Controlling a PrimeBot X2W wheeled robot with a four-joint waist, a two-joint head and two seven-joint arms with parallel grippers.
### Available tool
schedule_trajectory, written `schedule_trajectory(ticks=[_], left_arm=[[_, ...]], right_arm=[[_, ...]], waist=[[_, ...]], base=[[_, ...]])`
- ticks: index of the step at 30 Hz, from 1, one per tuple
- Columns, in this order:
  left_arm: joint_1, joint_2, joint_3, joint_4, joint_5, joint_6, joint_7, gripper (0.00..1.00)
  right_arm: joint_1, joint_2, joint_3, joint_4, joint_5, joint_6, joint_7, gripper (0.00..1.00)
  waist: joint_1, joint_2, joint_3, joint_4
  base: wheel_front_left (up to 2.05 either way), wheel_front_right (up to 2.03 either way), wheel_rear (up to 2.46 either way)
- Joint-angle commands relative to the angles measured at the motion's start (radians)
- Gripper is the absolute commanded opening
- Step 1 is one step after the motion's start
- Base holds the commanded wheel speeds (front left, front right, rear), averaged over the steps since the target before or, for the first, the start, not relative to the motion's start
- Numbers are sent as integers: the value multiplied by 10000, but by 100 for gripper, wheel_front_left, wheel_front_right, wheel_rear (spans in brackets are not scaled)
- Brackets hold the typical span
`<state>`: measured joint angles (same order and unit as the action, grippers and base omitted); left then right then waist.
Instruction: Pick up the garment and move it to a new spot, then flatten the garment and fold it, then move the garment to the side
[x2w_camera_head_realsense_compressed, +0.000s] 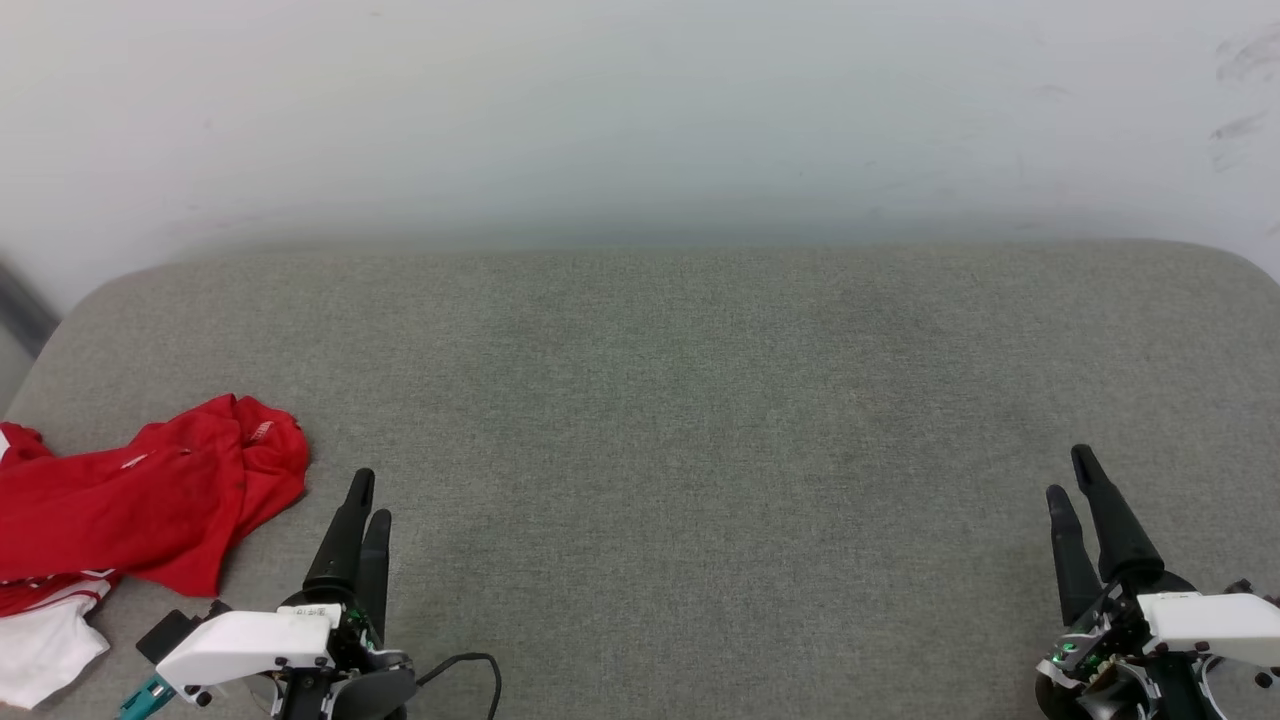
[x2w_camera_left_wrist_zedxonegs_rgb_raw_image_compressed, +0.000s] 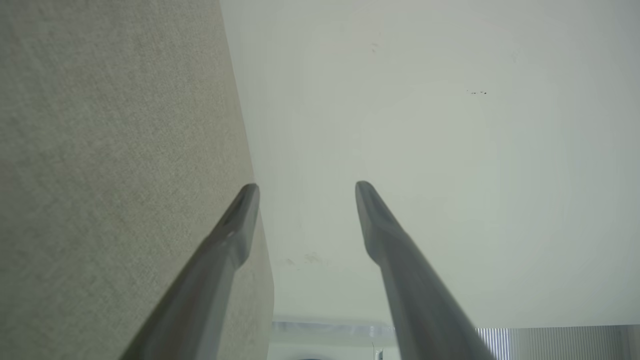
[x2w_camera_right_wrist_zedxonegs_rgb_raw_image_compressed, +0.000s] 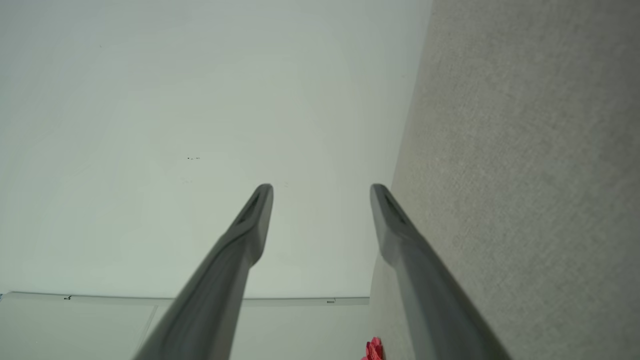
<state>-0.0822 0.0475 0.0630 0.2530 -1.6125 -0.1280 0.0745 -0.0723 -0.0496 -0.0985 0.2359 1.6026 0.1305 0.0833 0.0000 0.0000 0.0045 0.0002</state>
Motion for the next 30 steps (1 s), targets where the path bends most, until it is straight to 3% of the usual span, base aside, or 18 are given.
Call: schedule_trajectory(ticks=[1,13,20,30], left_arm=[[-327,22,-139,-272,102,-13,-129,100],[-393,29,-556,-774,1328,-17,-677,100],[-373,27,-713,-923,2830,-19,-999,100],[-391,29,-885,-1090,5380,-22,-1363,100]], right_arm=[[-147,-40,62,-305,-86,2,-120,100],[-110,-311,584,-836,-753,2,-724,100],[-111,-520,837,-1028,-1816,2,-1087,100],[-90,-760,918,-1247,-4822,3,-1455,100]], waist=[[0,0,2,2],[0,0,13,23],[0,0,10,42],[0,0,-7,93]], base=[[0,0,0],[0,0,0],[0,0,0],[0,0,0]])
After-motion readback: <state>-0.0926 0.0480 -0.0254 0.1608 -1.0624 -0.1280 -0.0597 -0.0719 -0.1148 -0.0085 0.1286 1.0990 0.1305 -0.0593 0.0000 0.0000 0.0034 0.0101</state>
